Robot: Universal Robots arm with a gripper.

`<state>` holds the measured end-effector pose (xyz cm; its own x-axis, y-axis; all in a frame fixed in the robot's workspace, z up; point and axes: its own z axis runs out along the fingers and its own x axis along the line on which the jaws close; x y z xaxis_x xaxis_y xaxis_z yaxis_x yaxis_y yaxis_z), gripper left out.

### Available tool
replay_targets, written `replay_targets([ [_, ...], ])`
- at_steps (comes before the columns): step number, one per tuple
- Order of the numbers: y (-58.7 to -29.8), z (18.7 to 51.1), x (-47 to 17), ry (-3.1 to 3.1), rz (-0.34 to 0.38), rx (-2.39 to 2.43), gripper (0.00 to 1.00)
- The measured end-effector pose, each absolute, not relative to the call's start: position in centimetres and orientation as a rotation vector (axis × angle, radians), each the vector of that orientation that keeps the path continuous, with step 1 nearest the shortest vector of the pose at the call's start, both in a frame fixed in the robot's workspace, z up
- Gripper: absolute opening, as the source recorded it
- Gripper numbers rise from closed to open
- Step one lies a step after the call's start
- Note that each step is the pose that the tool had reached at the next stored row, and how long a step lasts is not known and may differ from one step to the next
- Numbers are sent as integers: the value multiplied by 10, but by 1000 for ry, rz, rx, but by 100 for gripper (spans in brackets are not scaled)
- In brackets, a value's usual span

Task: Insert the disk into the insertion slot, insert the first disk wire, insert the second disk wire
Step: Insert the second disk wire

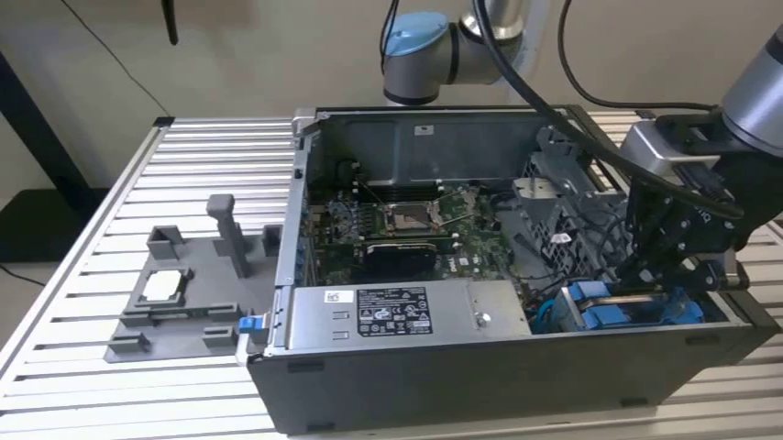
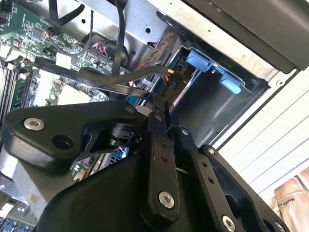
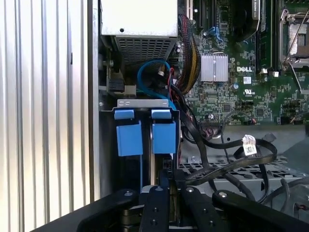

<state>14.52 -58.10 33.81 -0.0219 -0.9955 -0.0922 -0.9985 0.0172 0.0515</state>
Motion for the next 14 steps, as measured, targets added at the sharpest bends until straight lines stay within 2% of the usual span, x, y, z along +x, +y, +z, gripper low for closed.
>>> replay_targets([
  [3,-581,338,143,2219,157,-2175,17],
  [4,-581,338,143,2219,157,-2175,24],
  [14,-582,357,143,2216,155,-2171,24],
])
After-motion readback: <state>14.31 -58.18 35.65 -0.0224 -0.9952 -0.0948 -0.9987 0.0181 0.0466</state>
